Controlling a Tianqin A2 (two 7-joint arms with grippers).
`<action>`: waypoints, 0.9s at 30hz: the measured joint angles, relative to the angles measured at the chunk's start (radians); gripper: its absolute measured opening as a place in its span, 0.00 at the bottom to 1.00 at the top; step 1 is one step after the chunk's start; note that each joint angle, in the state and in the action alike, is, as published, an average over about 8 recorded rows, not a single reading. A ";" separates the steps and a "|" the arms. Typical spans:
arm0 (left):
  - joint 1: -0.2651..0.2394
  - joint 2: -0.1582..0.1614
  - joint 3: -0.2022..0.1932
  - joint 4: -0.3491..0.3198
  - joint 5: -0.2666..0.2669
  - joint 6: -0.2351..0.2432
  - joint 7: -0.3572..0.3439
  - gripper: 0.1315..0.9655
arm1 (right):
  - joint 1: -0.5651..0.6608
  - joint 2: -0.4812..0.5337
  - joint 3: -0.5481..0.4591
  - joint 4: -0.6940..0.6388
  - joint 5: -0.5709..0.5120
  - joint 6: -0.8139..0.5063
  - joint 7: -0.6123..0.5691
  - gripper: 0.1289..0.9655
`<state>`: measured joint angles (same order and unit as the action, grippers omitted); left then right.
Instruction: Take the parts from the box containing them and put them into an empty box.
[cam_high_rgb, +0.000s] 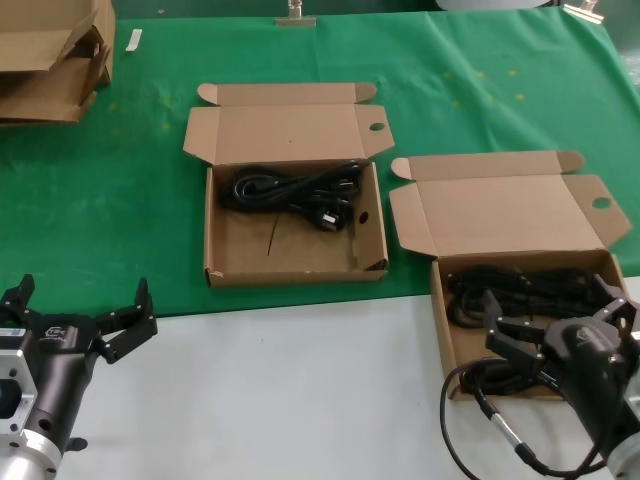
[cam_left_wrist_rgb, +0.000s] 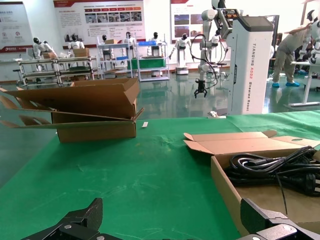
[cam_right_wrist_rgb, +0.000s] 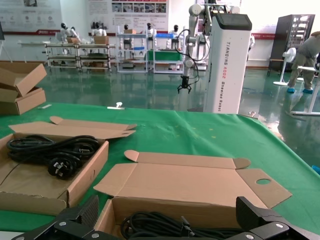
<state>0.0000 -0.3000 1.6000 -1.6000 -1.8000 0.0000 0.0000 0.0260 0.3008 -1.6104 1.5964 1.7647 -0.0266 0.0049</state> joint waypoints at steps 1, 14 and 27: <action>0.000 0.000 0.000 0.000 0.000 0.000 0.000 1.00 | 0.000 0.000 0.000 0.000 0.000 0.000 0.000 1.00; 0.000 0.000 0.000 0.000 0.000 0.000 0.000 1.00 | 0.000 0.000 0.000 0.000 0.000 0.000 0.000 1.00; 0.000 0.000 0.000 0.000 0.000 0.000 0.000 1.00 | 0.000 0.000 0.000 0.000 0.000 0.000 0.000 1.00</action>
<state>0.0000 -0.3000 1.6000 -1.6000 -1.8000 0.0000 0.0000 0.0260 0.3008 -1.6104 1.5964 1.7647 -0.0266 0.0049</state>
